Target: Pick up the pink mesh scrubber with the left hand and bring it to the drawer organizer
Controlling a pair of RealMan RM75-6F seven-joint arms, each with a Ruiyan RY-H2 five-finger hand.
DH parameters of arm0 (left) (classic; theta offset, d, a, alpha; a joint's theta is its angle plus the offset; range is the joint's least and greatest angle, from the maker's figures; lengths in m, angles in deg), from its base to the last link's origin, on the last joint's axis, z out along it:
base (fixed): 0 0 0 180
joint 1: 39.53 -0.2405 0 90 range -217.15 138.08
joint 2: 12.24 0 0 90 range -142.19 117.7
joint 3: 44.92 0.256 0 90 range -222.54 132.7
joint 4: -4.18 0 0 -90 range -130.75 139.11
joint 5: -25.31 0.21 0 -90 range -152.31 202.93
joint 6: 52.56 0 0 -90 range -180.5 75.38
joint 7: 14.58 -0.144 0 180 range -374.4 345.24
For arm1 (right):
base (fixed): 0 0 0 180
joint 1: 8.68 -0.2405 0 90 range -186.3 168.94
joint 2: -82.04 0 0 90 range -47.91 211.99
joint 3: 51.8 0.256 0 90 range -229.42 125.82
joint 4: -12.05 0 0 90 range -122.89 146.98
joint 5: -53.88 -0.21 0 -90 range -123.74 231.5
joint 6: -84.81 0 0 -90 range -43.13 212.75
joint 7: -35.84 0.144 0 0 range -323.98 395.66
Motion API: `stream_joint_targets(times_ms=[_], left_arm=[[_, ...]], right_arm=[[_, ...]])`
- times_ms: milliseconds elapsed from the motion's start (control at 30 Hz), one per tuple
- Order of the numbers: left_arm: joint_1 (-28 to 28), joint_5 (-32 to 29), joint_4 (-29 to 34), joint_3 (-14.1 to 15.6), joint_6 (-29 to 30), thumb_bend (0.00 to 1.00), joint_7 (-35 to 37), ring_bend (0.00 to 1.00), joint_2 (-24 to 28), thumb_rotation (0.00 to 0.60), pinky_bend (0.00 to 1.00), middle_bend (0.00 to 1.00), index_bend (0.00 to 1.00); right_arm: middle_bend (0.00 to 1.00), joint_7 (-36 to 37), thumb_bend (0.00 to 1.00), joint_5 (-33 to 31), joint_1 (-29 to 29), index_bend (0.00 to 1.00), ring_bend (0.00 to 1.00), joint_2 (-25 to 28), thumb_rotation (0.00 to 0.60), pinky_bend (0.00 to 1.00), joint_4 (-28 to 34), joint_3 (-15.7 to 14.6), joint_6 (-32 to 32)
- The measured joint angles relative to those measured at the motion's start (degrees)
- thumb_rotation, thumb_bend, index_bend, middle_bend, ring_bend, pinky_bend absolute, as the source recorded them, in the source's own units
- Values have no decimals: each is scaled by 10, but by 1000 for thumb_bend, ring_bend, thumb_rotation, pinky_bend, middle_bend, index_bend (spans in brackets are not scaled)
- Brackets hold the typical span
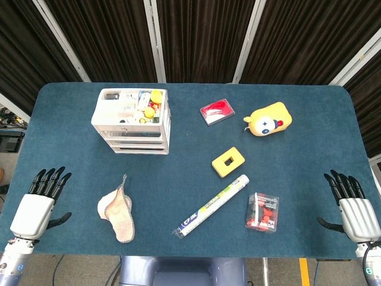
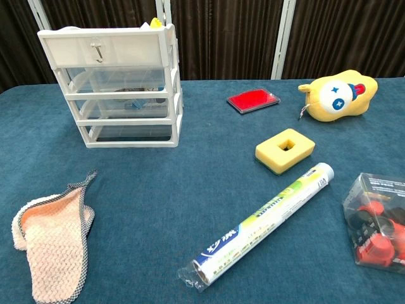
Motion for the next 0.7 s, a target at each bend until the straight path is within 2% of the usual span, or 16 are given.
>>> stream_joint_targets(times_ms=[367,467,567,700], left_arm=[[-2,7,2,0,-5,103,-3,0,3,599,5,0,93],[-1,9,3,2,-11,104,-5,8,5,597,93,9,126],[3,11,5,5,-23,106,-8,119,6,599,203,130,202],[11,15,9,12,-49,105,-19,183,7,599,261,197,282]], right_arm=[[0,1,3,3,2,0,0,2,600,0,3,-2,-4],[0,-1,3,3,2,0,0,2,600,0,3,-2,-3],[0,-3,3,2,2,0,0,1,600,0,4,-2,-1],[0,-4,3,0,1,0,0,0,600,0,5,-1,0]])
